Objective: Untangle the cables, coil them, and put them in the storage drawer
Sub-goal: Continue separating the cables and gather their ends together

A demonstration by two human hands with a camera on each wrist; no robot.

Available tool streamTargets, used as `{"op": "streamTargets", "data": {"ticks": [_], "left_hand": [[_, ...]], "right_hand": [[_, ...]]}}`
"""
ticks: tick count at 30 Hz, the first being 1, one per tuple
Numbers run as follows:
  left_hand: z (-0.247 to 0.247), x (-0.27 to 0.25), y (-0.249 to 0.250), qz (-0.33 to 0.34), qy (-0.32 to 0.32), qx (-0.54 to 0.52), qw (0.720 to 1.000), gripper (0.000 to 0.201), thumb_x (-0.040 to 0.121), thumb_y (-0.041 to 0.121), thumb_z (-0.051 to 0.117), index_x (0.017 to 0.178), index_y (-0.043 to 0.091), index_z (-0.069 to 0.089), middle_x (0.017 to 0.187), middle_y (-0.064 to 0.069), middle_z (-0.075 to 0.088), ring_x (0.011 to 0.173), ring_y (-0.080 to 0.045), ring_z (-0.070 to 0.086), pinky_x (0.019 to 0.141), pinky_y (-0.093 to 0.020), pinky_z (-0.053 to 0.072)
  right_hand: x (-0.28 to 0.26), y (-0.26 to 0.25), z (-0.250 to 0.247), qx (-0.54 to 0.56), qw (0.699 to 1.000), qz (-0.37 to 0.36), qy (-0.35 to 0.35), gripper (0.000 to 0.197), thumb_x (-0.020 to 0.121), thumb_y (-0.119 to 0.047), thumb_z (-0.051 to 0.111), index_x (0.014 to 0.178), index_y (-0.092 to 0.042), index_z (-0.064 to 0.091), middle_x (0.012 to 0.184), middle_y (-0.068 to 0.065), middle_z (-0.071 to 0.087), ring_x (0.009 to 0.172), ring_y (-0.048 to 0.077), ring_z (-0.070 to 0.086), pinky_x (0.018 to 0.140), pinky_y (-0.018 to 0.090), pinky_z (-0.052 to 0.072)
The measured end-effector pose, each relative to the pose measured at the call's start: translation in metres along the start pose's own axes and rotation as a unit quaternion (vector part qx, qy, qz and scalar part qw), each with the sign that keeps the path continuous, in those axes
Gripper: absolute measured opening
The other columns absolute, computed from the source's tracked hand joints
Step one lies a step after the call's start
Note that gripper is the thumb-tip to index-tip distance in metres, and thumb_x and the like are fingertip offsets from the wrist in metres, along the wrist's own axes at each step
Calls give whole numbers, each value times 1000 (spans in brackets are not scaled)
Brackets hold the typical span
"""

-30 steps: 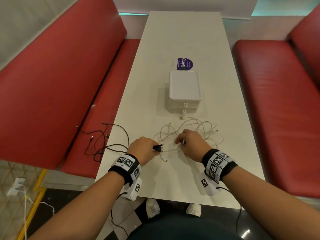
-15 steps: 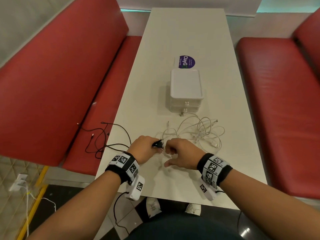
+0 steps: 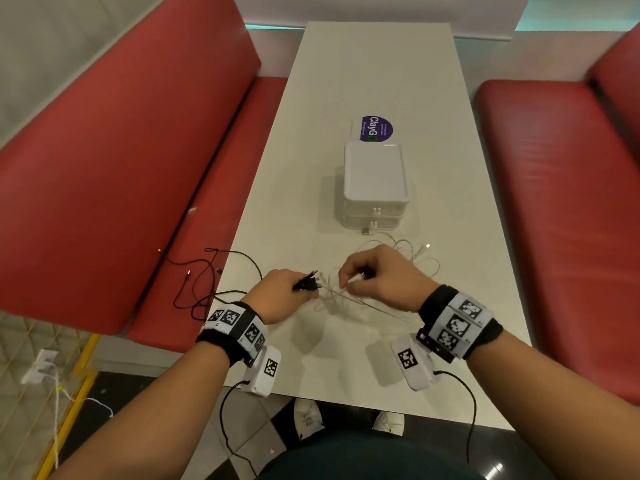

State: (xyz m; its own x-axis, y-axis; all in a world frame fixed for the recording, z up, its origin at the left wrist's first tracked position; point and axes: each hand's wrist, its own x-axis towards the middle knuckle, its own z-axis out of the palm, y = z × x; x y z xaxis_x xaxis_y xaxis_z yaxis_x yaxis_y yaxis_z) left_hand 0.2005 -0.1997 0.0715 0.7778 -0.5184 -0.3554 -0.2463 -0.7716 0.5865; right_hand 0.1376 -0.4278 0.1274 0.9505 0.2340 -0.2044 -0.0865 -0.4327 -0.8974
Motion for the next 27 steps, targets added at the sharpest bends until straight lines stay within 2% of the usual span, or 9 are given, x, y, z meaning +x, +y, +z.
{"op": "streamTargets", "data": {"ticks": [4,6,10,12,15,18,21,24,27], "left_hand": [[-4,-3,4,-3,-6,30,1000,29,95,42,62,69,28,64,57,6,53,57,-12,51,53,-25,32],[-5,-3,7,7,4,9,1000,17,94,38,62,89,27,73,61,4,57,62,-13,55,55,-21,34],[-12,-4,6,38,23,-26,999,27,88,22,64,112,32,70,66,11,58,62,-3,52,64,-20,40],[-19,-6,6,31,35,-49,998,28,86,15,61,105,33,71,57,11,45,53,-5,44,59,-19,37],[-26,-8,4,-7,36,-147,989,17,91,23,53,86,26,69,59,10,47,55,-12,43,60,-30,39],[-23,-8,10,3,24,-224,974,26,97,29,48,78,22,64,59,7,49,57,-16,44,60,-32,37],[-15,-7,20,16,21,-246,969,26,104,18,45,84,11,60,72,-7,67,63,-15,66,66,-33,50],[-9,-9,25,-23,12,-415,909,25,106,12,43,93,-1,60,80,-24,71,74,-37,73,70,-40,60],[-8,-14,31,-35,-11,-497,867,25,106,9,40,96,-4,59,77,-25,69,70,-41,71,64,-40,60]], "right_hand": [[3,-5,-12,301,952,-36,41,11,77,2,71,87,-3,74,81,17,69,71,25,63,71,30,53],[7,-3,-7,358,932,-34,47,14,81,-5,76,95,-5,75,84,15,71,76,23,66,78,30,55],[12,4,6,263,964,5,36,10,90,-9,69,98,-9,74,81,12,68,80,23,66,83,32,55],[14,5,8,64,997,32,20,12,92,-7,63,94,-13,73,78,6,71,73,18,68,78,33,58],[12,1,14,-173,984,21,-40,11,87,-16,69,91,-24,75,72,-6,67,65,7,62,66,21,49],[10,-6,21,-72,995,24,-59,16,82,-13,80,94,-21,73,69,-8,72,63,1,63,67,16,49],[15,-11,22,12,1000,24,-6,22,81,-7,81,96,-17,69,75,-4,78,71,7,73,70,23,54],[17,-9,19,55,998,22,31,19,77,-8,85,92,-13,74,77,5,78,75,20,76,85,43,61],[16,-7,18,46,997,9,64,18,74,-11,88,89,-16,80,77,4,78,75,19,75,85,44,61]]}}
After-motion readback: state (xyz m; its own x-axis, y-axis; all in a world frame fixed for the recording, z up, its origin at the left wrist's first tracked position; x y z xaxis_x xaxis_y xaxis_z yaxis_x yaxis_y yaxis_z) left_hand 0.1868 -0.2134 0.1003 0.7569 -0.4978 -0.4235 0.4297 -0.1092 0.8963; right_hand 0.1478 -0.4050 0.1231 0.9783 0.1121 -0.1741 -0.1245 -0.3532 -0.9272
